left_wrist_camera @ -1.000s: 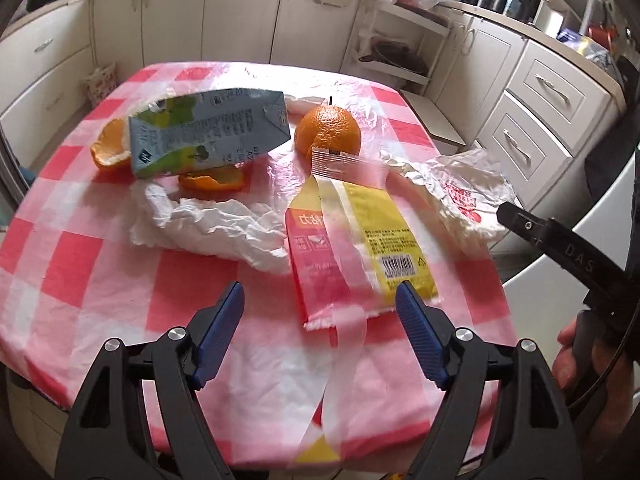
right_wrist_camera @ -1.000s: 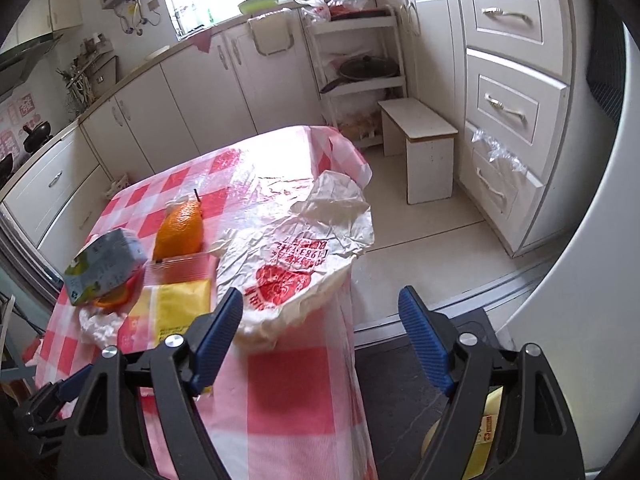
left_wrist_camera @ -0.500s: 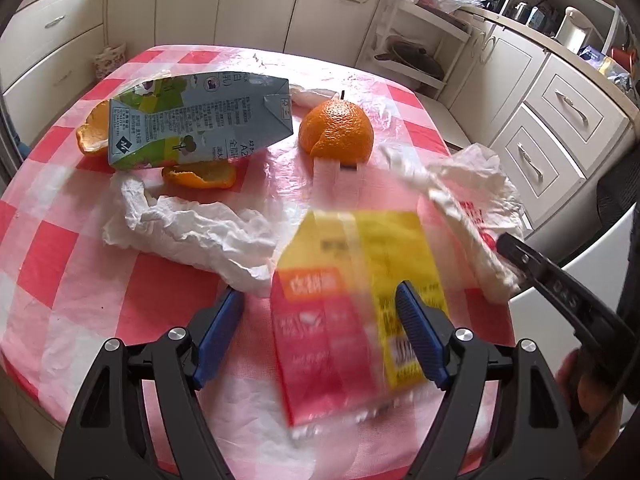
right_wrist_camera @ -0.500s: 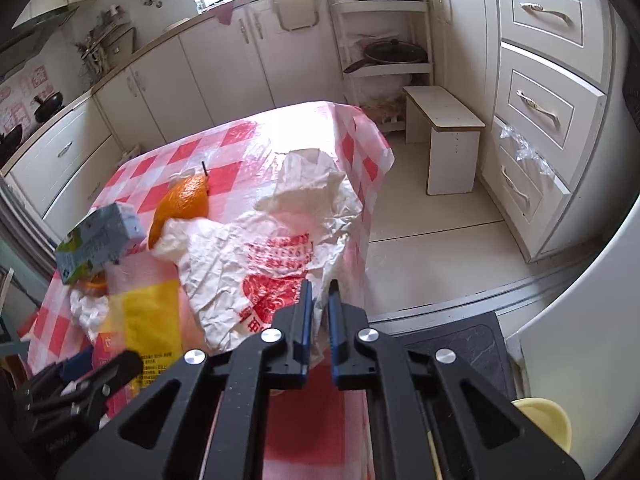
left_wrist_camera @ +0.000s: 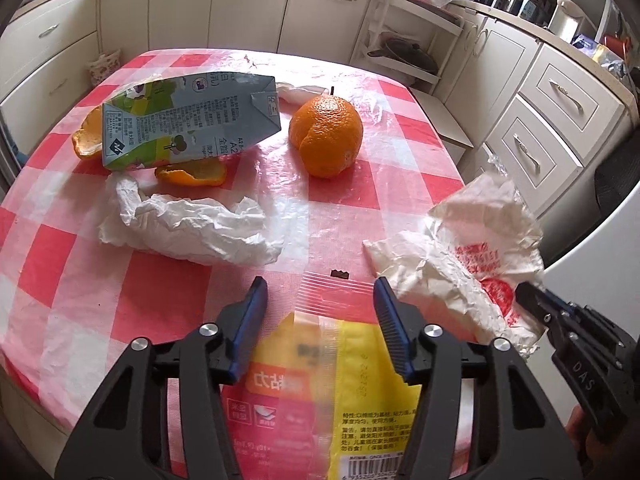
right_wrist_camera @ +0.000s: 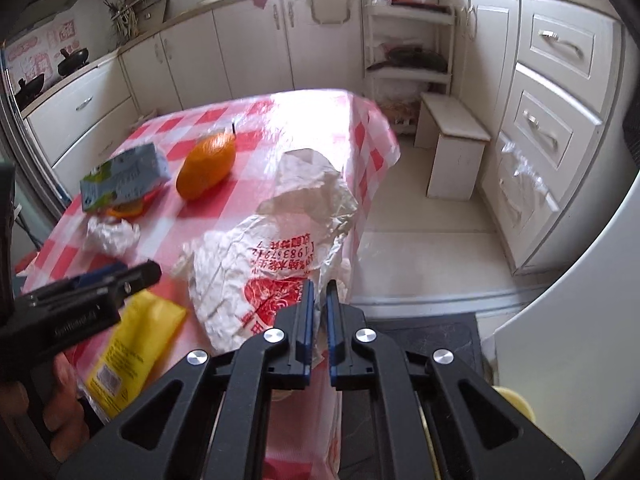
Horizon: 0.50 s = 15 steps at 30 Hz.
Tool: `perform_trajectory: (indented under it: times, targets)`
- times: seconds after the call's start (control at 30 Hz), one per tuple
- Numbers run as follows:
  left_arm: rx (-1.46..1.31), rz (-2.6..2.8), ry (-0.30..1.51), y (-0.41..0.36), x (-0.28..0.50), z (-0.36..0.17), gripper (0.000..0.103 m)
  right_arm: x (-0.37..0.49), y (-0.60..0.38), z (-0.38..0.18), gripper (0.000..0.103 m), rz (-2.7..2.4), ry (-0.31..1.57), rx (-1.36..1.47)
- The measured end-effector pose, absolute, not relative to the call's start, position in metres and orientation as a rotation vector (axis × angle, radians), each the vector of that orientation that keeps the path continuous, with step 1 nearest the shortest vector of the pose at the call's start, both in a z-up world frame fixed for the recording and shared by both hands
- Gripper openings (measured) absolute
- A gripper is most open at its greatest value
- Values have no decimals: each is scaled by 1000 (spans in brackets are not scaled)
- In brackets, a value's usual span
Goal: Collect trash
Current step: 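Grasp the yellow wrapper with the left gripper while the right gripper grasps the white bag, then carry the wrapper and white bag with both grippers over the bucket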
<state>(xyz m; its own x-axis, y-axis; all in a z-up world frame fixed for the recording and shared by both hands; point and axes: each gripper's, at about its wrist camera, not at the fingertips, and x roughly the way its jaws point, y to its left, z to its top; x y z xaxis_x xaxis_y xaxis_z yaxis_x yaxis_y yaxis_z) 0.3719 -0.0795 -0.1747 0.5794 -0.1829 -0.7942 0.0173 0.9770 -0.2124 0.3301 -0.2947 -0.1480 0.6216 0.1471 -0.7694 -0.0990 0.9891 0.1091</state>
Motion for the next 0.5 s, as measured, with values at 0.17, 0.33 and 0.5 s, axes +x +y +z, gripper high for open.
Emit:
perform_trajectory:
  times: [0.17,0.33,0.5]
  targets:
    - [-139,-122,948,-84,371,-175,60,337,-298,-155,23,151,911,125]
    - [-74,-134,936,-95,368,-176,33,336,-289,-155,15,164,898,102]
    - [-132,-165,955,-84,366,-173,2,323,-290,-142,13,146,860,59]
